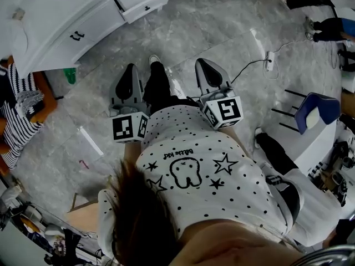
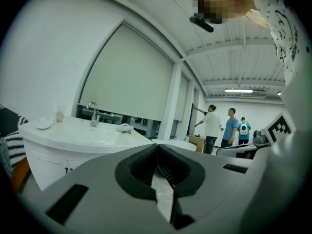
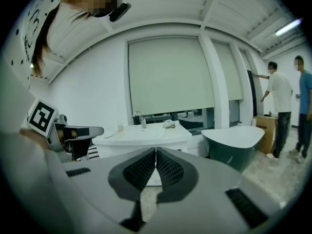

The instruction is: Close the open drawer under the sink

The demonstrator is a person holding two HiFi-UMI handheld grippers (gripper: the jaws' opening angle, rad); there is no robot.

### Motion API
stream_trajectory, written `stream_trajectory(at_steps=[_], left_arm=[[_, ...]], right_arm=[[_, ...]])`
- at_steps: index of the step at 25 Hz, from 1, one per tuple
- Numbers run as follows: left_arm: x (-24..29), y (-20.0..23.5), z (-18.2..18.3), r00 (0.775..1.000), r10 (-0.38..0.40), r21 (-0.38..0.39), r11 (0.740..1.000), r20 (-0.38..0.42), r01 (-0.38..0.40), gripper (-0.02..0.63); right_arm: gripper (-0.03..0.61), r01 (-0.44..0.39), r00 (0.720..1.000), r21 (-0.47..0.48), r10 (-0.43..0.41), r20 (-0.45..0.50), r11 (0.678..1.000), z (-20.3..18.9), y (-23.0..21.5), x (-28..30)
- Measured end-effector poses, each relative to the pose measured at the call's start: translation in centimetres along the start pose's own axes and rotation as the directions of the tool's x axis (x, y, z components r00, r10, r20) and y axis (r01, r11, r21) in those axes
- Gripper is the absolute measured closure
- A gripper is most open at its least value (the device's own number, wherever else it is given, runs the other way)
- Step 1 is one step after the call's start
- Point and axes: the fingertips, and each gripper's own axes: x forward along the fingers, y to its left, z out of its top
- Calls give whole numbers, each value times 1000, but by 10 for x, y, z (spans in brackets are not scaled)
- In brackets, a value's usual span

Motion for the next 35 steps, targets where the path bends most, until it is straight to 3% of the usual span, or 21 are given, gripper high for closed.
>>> stream_trajectory(at_steps=[10, 17, 26, 35], left_arm=[[111, 67, 40, 1000, 21, -6, 1000, 17, -21, 604], [151, 91, 49, 999, 38, -25, 999, 4, -38, 604], [188, 108, 41, 986, 164, -52, 985, -18, -165, 604], [242, 94, 57, 945, 325, -59, 945, 39, -323, 604]], right_arm=[[565, 15, 1000, -24, -14, 25, 1000, 63, -43, 121], [565, 12, 1000, -18, -12, -9, 1000, 77, -62, 174], [565, -96, 995, -42, 94, -41, 995, 89, -92, 232], [565, -242, 970, -83, 239, -45, 967, 119, -153, 287]])
